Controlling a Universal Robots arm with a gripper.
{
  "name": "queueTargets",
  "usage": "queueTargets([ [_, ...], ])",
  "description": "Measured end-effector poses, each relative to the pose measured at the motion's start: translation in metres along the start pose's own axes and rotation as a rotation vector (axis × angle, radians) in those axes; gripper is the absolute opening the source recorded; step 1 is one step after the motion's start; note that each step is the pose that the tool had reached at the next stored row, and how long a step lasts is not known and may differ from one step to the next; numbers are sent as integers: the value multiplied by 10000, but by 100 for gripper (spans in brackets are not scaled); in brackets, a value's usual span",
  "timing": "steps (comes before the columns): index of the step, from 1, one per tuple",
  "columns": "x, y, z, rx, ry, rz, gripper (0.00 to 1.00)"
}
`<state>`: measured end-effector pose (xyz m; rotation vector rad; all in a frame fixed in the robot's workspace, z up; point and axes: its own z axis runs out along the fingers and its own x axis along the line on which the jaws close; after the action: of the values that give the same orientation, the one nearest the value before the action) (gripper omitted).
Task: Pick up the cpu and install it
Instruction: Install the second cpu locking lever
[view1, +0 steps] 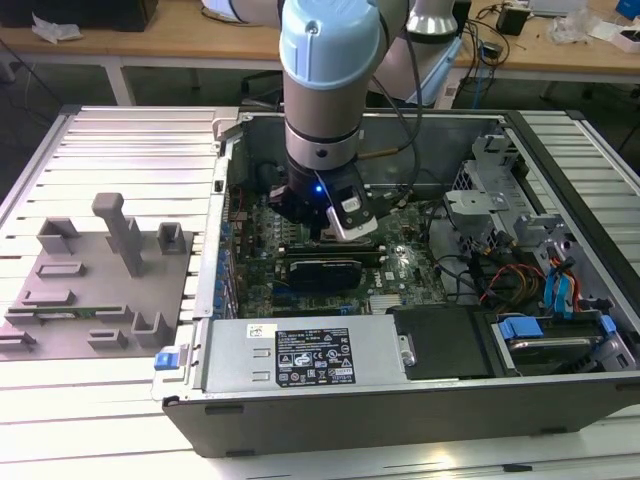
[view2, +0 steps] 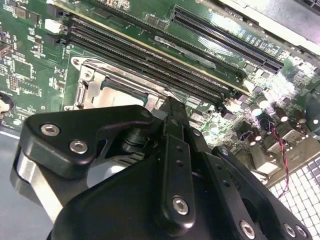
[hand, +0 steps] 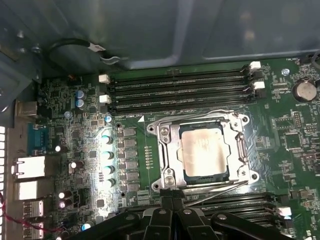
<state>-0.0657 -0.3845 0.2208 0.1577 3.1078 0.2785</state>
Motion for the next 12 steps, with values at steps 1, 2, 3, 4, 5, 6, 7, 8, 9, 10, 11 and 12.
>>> queueTargets([
  [1, 5, -4, 21, 0, 0, 0, 11],
  [2, 8, -7, 36, -1, 0, -1, 11],
  [3, 8, -9, 42, -1, 0, -2, 11],
  [4, 9, -9, 43, 0, 1, -2, 11],
  [5, 9, -17, 43, -3, 0, 1, 11],
  [6, 6, -42, 38, -1, 0, -1, 11],
  [7, 5, -57, 36, -1, 0, -1, 11],
  [8, 4, -64, 34, -1, 0, -1, 11],
  [9, 2, -76, 32, -1, 0, -1, 11],
  [10, 2, -85, 31, -2, 0, -1, 11],
  [11, 2, -85, 36, -3, -1, -1, 11],
  [12, 3, -87, 43, -1, -1, -1, 11],
])
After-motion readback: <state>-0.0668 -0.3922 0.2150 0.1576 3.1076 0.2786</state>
